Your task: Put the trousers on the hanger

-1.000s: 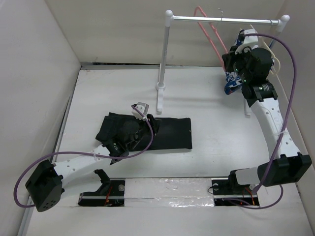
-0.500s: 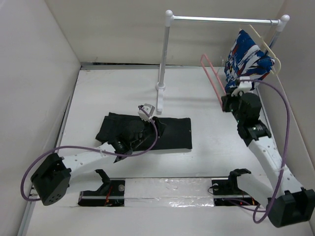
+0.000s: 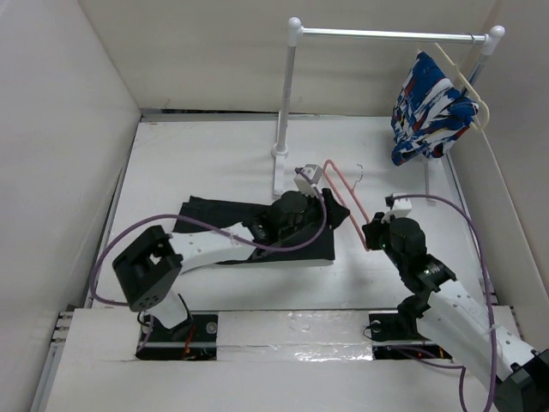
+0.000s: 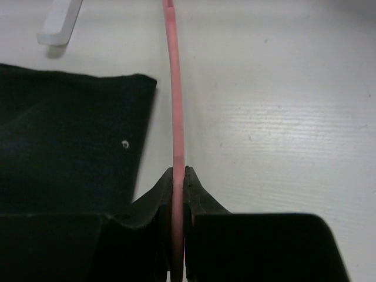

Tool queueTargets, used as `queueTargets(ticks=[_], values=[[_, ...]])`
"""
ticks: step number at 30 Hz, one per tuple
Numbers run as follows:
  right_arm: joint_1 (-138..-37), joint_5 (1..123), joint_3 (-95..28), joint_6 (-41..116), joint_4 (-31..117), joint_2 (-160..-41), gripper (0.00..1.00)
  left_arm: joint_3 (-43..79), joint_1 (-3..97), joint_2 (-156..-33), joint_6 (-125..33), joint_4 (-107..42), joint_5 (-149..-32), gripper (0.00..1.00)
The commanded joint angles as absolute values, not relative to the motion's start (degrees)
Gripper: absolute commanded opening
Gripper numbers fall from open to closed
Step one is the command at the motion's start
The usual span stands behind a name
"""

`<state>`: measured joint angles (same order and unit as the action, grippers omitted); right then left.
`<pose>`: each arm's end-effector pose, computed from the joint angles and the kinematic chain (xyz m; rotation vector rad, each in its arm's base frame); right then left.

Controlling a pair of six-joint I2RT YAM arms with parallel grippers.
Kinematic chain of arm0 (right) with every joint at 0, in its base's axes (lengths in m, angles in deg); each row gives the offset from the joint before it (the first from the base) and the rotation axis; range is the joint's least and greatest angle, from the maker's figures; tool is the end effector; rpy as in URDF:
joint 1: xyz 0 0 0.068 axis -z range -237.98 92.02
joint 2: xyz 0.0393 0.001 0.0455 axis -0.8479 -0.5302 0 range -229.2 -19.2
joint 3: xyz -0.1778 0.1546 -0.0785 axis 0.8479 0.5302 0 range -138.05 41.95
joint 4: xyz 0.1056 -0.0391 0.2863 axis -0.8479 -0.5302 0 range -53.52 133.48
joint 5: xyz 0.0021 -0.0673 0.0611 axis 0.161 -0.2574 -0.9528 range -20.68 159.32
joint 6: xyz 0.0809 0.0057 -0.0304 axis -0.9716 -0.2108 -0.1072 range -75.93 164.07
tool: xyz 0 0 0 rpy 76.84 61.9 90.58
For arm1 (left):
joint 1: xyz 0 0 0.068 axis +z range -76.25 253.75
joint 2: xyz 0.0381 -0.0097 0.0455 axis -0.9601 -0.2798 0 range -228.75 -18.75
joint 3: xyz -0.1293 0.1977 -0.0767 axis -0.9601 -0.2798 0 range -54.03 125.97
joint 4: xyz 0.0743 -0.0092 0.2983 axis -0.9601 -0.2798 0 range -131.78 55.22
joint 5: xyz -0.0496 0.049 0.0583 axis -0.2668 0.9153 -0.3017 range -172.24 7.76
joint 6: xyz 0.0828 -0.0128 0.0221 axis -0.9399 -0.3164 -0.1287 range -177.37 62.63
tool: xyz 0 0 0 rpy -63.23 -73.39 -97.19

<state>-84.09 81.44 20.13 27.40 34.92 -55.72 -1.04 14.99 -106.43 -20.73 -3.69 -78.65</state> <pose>0.2445 0.1019 0.1803 -0.0248 1.9775 0.2789 0.2301 -0.3705 0.2247 0.2901 1.7566 -1.1987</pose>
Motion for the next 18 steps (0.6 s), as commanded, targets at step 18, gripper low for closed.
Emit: queueTargets(ticks=[18], values=[[-93.84,91.55,24.28,18.84,37.59,-52.86,0.0,12.94,13.81,-126.5,-10.62,-0.24,-78.3,0.47]])
